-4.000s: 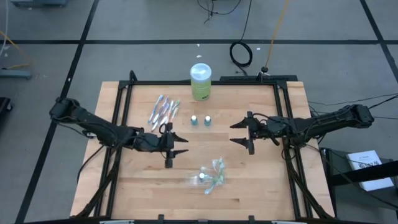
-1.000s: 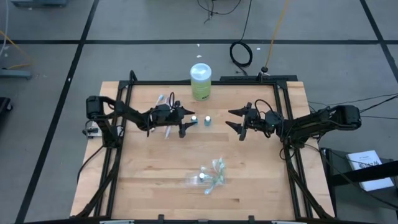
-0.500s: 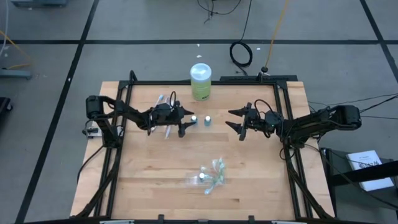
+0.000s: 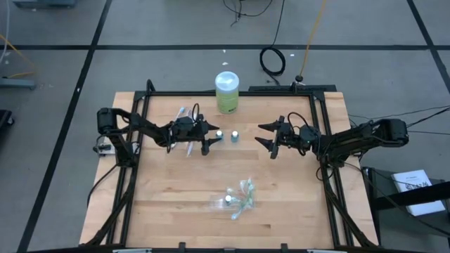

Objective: Pick & Place toothbrushing station
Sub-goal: Put the mouthwash into the transparent organizer

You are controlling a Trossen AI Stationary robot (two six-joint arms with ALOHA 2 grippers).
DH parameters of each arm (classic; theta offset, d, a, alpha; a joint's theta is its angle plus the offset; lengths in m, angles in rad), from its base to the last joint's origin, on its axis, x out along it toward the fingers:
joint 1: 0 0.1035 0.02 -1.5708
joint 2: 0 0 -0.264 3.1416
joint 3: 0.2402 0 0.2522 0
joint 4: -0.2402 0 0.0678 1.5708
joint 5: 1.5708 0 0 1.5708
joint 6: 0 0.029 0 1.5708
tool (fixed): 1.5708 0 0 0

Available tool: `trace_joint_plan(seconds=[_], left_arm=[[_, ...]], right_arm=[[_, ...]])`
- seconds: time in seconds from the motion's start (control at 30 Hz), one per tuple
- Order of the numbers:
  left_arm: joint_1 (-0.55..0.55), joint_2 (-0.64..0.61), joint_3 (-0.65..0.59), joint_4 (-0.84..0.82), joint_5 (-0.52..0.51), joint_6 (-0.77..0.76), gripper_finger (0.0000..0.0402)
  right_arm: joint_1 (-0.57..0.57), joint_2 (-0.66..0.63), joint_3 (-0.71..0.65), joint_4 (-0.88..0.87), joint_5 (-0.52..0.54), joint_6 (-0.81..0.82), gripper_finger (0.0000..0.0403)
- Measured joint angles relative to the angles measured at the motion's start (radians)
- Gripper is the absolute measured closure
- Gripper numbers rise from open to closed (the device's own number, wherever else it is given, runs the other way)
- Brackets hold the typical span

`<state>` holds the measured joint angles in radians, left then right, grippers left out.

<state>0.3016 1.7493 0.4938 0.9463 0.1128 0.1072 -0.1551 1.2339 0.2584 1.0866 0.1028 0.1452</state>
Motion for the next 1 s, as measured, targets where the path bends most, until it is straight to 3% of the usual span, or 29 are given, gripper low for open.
trace_joint_plan(seconds=[0.3,0.73,1.0], left_arm=[[0.000,0.000,0.000,0.000,0.000,0.007,0.0162],[0.000,0.000,0.000,0.000,0.001,0.041,0.0285],[0.000,-0.001,0.000,0.000,0.002,0.041,0.0287]], right_arm=[[0.000,0.000,0.000,-0.008,0.000,0.000,0.0124],[0.000,0.000,0.000,-0.008,0.000,0.000,0.0124],[0.000,0.000,0.000,-0.008,0.000,0.000,0.0124]])
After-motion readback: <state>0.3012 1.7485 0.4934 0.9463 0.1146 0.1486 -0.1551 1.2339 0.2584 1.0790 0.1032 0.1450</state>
